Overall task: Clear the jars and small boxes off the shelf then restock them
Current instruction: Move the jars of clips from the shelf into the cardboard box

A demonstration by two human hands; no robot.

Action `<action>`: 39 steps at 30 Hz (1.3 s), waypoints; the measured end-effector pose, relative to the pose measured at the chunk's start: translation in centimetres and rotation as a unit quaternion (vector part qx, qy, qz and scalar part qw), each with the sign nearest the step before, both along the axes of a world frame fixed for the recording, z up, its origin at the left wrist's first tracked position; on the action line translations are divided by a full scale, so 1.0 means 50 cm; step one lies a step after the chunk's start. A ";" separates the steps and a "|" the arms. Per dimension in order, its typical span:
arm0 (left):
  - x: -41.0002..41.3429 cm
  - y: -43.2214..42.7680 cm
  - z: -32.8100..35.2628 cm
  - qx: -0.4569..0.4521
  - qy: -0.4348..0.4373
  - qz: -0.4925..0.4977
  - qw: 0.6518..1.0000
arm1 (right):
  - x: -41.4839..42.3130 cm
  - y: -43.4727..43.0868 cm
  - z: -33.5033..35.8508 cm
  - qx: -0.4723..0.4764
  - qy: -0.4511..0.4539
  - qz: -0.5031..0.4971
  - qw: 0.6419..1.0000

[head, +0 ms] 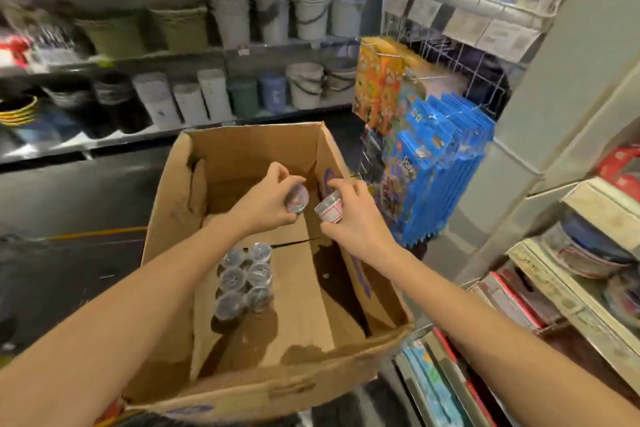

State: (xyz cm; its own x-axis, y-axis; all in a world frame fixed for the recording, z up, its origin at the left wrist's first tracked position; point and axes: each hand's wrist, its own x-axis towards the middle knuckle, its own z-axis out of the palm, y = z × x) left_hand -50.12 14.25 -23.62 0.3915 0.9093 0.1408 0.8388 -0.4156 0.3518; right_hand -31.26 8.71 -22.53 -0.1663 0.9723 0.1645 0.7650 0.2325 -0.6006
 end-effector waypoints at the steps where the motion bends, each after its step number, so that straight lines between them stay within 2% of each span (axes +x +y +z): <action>1: -0.009 0.015 -0.019 -0.011 0.008 0.003 1.000 | -0.008 0.015 -0.016 0.001 -0.012 -0.002 1.000; 4: -0.029 0.058 -0.073 -0.049 0.022 0.013 0.998 | -0.025 0.058 -0.055 0.008 -0.046 0.001 0.999; 8: -0.057 0.108 -0.152 -0.105 0.039 -0.003 0.994 | -0.040 0.098 -0.083 -0.013 -0.037 -0.009 0.999; 12: -0.065 0.146 -0.230 -0.156 0.067 -0.018 0.985 | -0.053 0.132 -0.105 -0.080 -0.017 0.015 0.996; 17: -0.044 0.164 -0.316 -0.209 0.086 -0.058 0.972 | -0.059 0.141 -0.119 -0.120 -0.053 0.025 0.991; 23: -0.038 0.185 -0.388 -0.213 0.148 -0.086 0.962 | -0.056 0.149 -0.130 -0.120 -0.075 0.025 0.990; 26: -0.044 0.191 -0.407 -0.183 0.190 -0.089 0.961 | -0.054 0.157 -0.139 -0.121 -0.082 0.035 0.989; 39: -0.062 0.186 -0.431 -0.178 0.204 -0.091 0.958 | -0.077 0.180 -0.163 -0.113 -0.118 0.079 0.983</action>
